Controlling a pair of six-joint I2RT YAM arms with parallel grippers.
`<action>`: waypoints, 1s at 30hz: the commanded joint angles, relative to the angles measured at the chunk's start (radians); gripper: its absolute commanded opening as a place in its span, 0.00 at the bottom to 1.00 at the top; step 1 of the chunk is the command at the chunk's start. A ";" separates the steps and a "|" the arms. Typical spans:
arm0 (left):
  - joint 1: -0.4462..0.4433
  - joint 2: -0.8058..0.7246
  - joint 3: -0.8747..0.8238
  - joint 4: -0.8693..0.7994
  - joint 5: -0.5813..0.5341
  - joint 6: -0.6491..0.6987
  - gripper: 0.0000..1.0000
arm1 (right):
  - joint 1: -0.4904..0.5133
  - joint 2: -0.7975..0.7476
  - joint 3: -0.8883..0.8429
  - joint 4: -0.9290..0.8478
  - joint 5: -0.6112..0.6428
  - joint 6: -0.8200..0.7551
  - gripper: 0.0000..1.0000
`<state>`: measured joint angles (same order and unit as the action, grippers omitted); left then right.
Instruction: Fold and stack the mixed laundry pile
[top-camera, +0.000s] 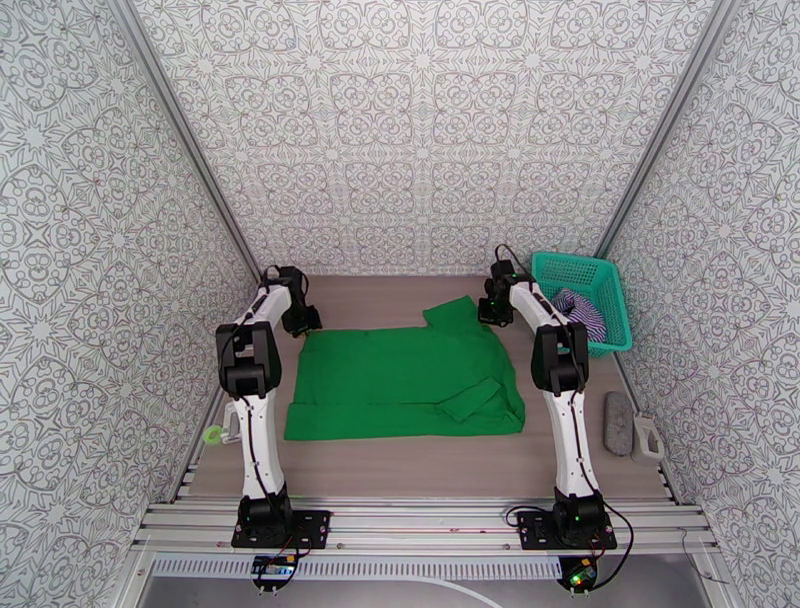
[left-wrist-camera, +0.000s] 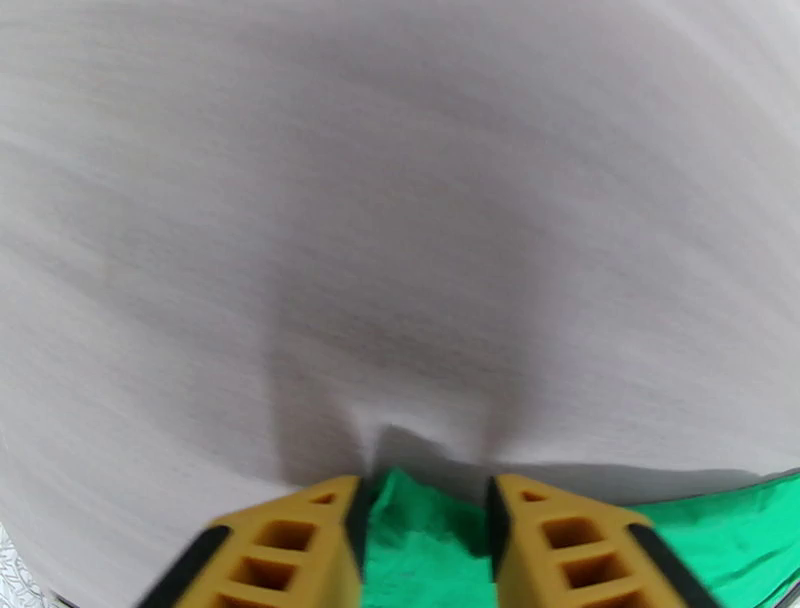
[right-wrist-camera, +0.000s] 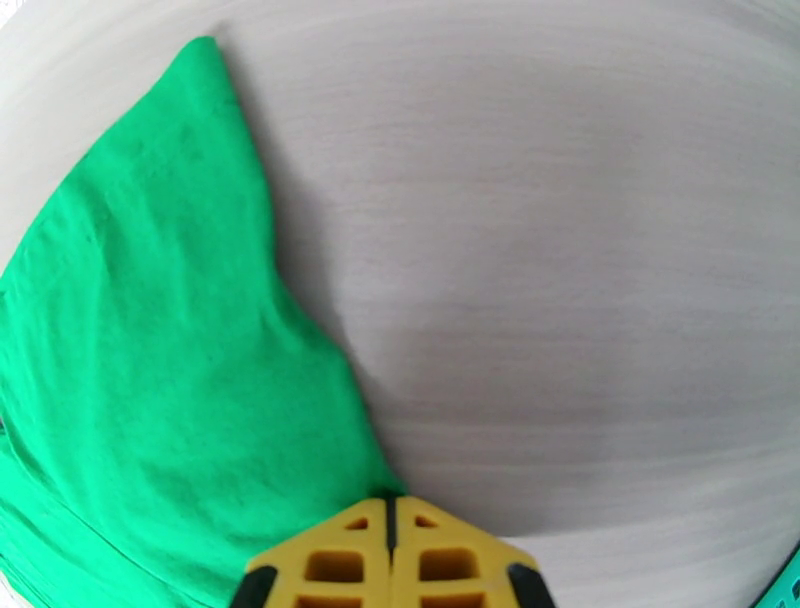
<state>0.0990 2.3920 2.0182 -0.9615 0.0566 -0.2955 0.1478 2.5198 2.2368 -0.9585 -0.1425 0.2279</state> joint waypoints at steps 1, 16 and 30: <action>-0.005 0.024 0.027 -0.016 -0.009 0.015 0.27 | 0.007 -0.006 0.017 -0.009 0.001 0.011 0.00; 0.002 -0.198 -0.176 0.202 0.102 0.078 0.00 | -0.027 -0.161 -0.162 0.104 -0.079 0.053 0.00; 0.029 -0.386 -0.437 0.306 0.176 0.090 0.00 | -0.051 -0.307 -0.367 0.167 -0.106 0.054 0.00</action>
<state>0.1123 2.0632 1.6318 -0.6968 0.1989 -0.2268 0.1135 2.2715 1.9209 -0.8181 -0.2302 0.2657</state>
